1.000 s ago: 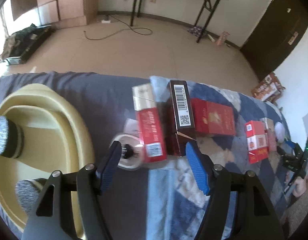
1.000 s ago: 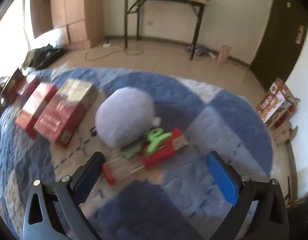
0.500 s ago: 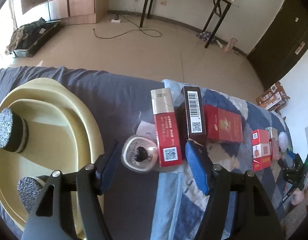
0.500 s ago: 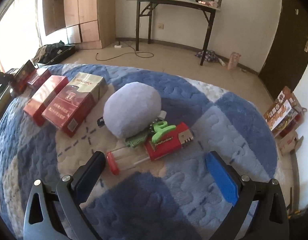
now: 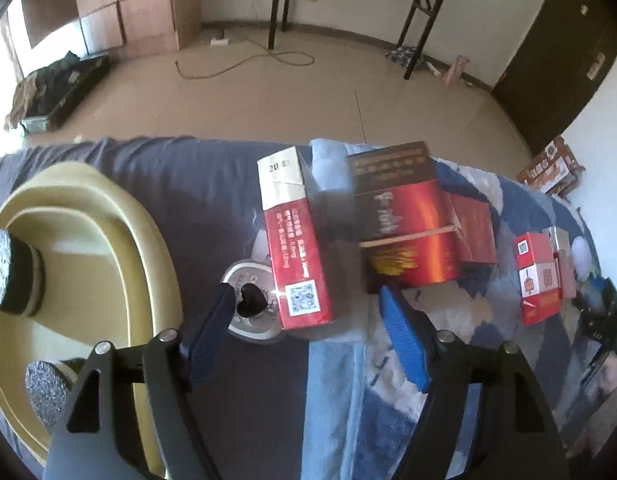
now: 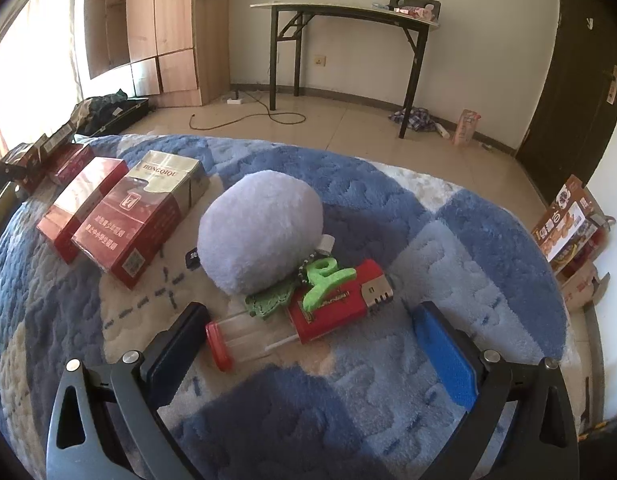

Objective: Organize rigid objects
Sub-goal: 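Grasp the red-and-white pack with the left gripper while the right grasps the red lighter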

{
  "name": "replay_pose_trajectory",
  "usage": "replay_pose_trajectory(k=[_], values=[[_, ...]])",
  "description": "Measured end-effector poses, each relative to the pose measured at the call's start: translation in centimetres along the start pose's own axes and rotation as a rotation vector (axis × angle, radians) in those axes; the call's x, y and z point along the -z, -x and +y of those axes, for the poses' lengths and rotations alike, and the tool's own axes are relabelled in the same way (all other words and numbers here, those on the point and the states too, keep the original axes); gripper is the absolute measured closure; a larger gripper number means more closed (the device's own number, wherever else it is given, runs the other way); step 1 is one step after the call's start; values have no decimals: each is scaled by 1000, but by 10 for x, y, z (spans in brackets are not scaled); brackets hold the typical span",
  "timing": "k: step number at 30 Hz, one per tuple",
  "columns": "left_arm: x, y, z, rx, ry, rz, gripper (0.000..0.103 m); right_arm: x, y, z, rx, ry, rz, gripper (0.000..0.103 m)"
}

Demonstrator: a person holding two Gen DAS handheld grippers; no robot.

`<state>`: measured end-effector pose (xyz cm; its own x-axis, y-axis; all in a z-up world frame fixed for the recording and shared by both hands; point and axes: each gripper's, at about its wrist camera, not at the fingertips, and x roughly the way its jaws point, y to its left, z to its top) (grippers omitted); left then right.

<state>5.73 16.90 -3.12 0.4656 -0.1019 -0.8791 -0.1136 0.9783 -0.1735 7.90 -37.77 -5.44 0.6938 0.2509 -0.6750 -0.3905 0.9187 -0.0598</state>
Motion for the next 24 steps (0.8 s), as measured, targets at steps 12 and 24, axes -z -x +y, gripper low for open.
replay_pose_trajectory(k=[12,24], values=[[-4,5,1,9,35,-70,73,-1,2,4,10,8,-23,20],[-8,29,-10,59,3,-77,79,11,15,3,5,-83,-22,21]])
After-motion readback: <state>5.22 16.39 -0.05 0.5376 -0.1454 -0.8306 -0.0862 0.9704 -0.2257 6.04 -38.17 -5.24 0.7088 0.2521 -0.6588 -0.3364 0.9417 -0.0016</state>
